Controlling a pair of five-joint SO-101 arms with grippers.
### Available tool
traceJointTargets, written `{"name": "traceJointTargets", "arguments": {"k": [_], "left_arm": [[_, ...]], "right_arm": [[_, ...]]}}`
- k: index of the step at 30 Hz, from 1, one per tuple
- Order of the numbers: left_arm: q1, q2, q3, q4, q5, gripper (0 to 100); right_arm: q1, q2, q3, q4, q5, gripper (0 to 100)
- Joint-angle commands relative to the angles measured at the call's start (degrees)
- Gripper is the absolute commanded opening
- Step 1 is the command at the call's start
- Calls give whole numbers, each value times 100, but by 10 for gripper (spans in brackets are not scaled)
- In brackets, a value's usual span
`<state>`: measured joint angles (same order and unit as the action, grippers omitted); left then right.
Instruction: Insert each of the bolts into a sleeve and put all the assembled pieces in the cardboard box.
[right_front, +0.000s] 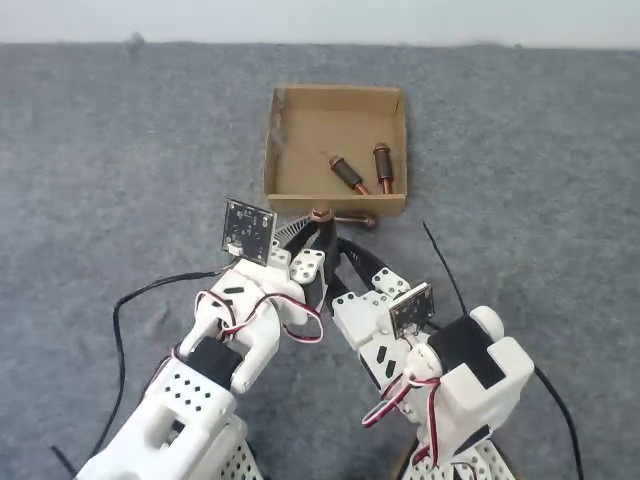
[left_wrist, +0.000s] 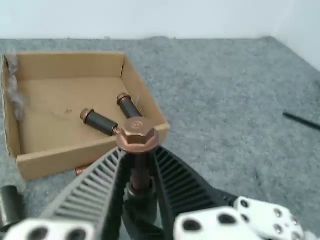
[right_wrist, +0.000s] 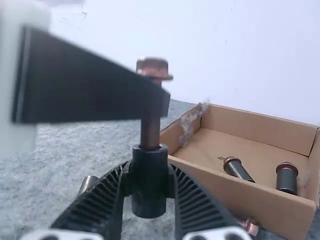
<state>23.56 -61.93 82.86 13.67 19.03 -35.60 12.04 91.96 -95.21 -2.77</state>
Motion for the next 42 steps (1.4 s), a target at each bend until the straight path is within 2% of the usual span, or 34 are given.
{"name": "traceJointTargets", "arguments": {"k": [1,6,14,18,20,25,27,38,42], "left_arm": [[18,-193,22,-26,44,10],[26,-193,224,-26,44,10],[668,-193,708,-26,35,11],[624,-193,743,-26,35,13],[624,-193,743,-26,35,39],[615,-193,752,-9,70,213],[615,-193,752,-9,70,254],[607,-202,804,-18,53,246],[211,-202,778,-18,44,248]], "right_arm": [[4,-75,-70,-145,79,6],[136,-101,-35,-154,79,6],[154,-101,-18,-154,88,6],[154,-101,-18,-154,501,6],[154,-101,-9,-154,580,6],[154,-101,-9,-154,571,6],[154,-101,-9,-154,580,6],[154,-101,18,-154,598,6],[154,-101,18,-154,598,6]]}}
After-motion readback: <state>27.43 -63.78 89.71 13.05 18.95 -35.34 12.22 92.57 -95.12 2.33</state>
